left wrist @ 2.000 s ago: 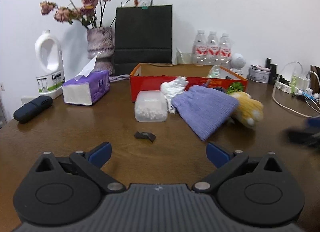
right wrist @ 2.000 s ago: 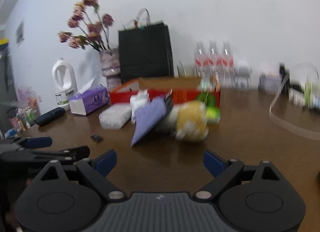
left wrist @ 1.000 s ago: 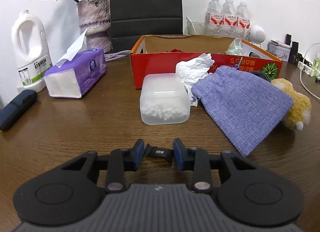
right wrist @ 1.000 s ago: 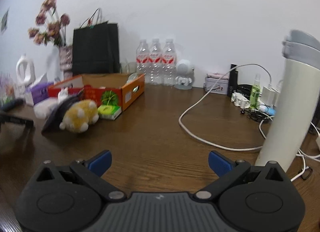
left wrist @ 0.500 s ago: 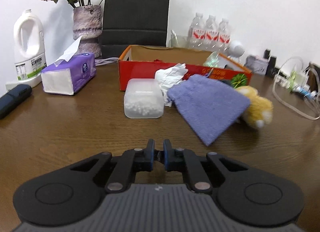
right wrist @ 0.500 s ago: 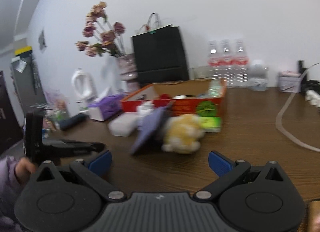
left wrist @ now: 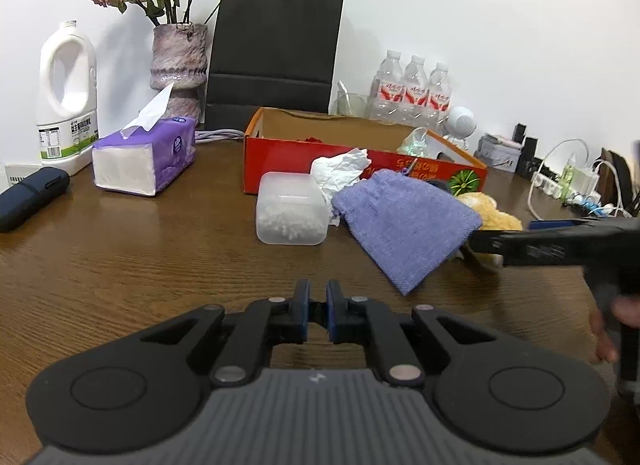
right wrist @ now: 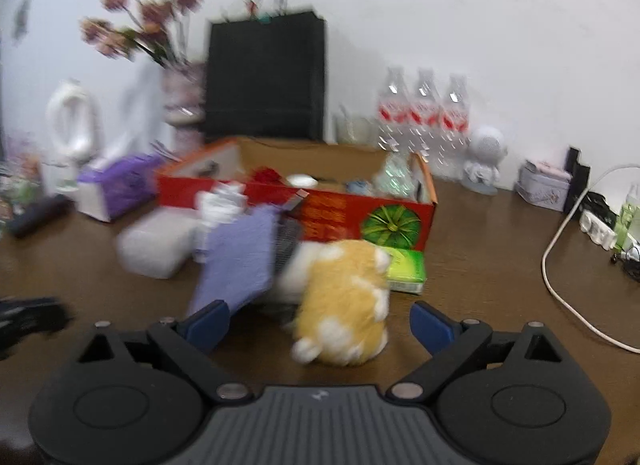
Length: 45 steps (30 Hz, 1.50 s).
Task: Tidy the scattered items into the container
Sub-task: 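Grasp the small black clip on the desk with the left tool, then grasp the black braided cable beside the plush toy with the right tool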
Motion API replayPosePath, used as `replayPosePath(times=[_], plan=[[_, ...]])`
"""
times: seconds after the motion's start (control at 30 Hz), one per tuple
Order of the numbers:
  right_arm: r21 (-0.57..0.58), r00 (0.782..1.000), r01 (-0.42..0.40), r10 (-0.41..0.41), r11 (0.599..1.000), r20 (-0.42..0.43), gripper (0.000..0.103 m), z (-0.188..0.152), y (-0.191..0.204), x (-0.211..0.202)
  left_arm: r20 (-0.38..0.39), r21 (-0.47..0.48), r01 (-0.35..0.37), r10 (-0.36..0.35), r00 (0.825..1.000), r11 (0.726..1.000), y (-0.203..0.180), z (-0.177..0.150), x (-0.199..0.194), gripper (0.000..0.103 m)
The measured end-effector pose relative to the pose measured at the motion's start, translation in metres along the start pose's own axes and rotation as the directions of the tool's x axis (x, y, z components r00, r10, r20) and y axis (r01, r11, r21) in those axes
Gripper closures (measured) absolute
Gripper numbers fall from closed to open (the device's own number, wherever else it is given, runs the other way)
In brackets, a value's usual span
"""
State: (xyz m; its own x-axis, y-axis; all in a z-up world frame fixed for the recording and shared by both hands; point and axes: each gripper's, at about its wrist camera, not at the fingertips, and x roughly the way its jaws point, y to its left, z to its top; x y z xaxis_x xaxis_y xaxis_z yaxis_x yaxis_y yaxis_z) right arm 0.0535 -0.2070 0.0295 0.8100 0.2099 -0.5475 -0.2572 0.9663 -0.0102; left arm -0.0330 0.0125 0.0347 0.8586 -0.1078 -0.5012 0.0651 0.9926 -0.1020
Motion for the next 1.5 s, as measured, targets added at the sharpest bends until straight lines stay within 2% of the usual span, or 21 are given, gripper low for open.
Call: replayPosePath(times=[0.03,0.07,0.2,0.3,0.4,0.47,0.5,0.53,0.63,0.73,0.77,0.83,0.9,0.97,1.0,1.03,1.1,1.17,1.2,1.3,1.5], plan=[[0.012,1.0,-0.006,0.006,1.0,-0.022,0.047,0.001,-0.002,0.009,0.007,0.005,0.001,-0.001,1.0,1.0,-0.001,0.0,-0.001,0.094],[0.025,0.999,0.005,-0.004,1.0,-0.041,0.057,0.001,-0.004,0.014,0.016,0.01,0.001,-0.001,1.0,1.0,-0.002,0.001,-0.003,0.094],[0.048,0.999,0.024,-0.022,0.999,-0.04,0.058,-0.005,-0.009,-0.002,0.034,0.022,0.004,-0.005,0.999,1.0,-0.006,0.0,-0.01,0.094],[0.025,0.998,0.059,-0.058,0.998,-0.021,0.058,-0.018,-0.009,-0.036,-0.007,0.051,0.012,-0.012,1.0,0.999,-0.013,-0.008,-0.009,0.094],[-0.072,0.989,0.146,-0.146,0.987,0.006,0.058,-0.041,-0.003,-0.076,-0.026,0.079,0.018,-0.016,1.0,0.997,-0.022,-0.019,-0.014,0.094],[-0.217,0.963,0.269,-0.262,0.938,0.06,0.057,-0.059,0.013,-0.096,-0.029,0.087,0.024,-0.022,0.999,0.996,-0.027,-0.024,-0.017,0.094],[-0.289,0.952,0.304,-0.298,0.908,0.064,0.056,-0.069,0.021,-0.103,-0.029,0.092,0.024,-0.021,0.999,0.995,-0.029,-0.026,-0.019,0.094],[-0.309,0.952,0.299,-0.303,0.903,0.037,0.052,-0.074,0.022,-0.107,-0.028,0.1,0.021,-0.019,0.999,0.995,-0.032,-0.027,-0.02,0.094],[-0.149,0.978,0.195,-0.203,0.969,-0.042,0.048,-0.074,-0.001,-0.118,-0.036,0.124,-0.002,0.006,0.999,0.992,-0.038,-0.033,-0.019,0.094],[-0.048,0.972,0.232,-0.229,0.972,0.057,0.043,-0.059,-0.011,-0.139,-0.034,0.143,-0.02,0.025,0.999,0.99,-0.04,-0.039,-0.019,0.094],[-0.026,0.978,0.189,-0.187,0.982,0.089,0.042,-0.052,-0.012,-0.143,-0.032,0.154,-0.019,0.024,0.999,0.988,-0.041,-0.04,-0.02,0.093],[0.006,0.995,0.058,-0.058,0.998,0.083,0.042,-0.038,-0.014,-0.135,-0.038,0.18,0.001,0.006,0.999,0.984,-0.044,-0.041,-0.018,0.09],[-0.007,0.999,0.032,-0.032,0.999,0.028,0.043,-0.027,-0.013,-0.105,-0.052,0.194,-0.003,0.014,0.999,0.981,-0.047,-0.042,-0.016,0.081],[-0.035,0.996,0.079,-0.08,0.996,-0.031,0.044,-0.019,-0.012,-0.072,-0.062,0.184,-0.016,0.028,0.998,0.983,-0.044,-0.041,-0.018,0.054],[-0.038,0.994,0.087,-0.089,0.996,-0.069,0.061,-0.017,-0.015,-0.054,-0.059,0.172,-0.023,0.034,0.998,0.985,-0.042,-0.041,-0.02,0.052],[-0.025,0.994,0.067,-0.069,0.997,-0.088,0.086,-0.016,-0.017,-0.043,-0.06,0.162,-0.025,0.035,0.998,0.987,-0.039,-0.041,-0.022,0.052],[-0.027,0.995,0.047,-0.049,0.999,-0.085,0.087,-0.013,-0.015,-0.033,-0.095,0.137,-0.014,0.027,0.995,0.99,-0.033,-0.041,-0.02,0.059],[-0.048,0.998,0.003,-0.006,0.999,-0.062,0.089,-0.007,-0.004,-0.037,-0.111,0.121,-0.01,0.023,0.994,0.993,-0.031,-0.04,-0.019,0.073],[-0.043,0.998,-0.046,0.044,0.998,-0.044,0.091,-0.005,0.002,-0.046,-0.116,0.121,-0.01,0.024,0.993,0.993,-0.031,-0.038,-0.017,0.084],[-0.055,0.991,-0.129,0.127,0.99,-0.038,0.094,-0.002,0.02,-0.067,-0.122,0.104,-0.007,0.02,0.992,0.995,-0.029,-0.034,-0.012,0.089],[0.001,0.97,-0.203,0.201,0.979,-0.138,0.091,-0.038,0.031,-0.075,-0.095,0.067,0.001,0.005,0.995,0.998,-0.025,-0.027,-0.005,0.091]])
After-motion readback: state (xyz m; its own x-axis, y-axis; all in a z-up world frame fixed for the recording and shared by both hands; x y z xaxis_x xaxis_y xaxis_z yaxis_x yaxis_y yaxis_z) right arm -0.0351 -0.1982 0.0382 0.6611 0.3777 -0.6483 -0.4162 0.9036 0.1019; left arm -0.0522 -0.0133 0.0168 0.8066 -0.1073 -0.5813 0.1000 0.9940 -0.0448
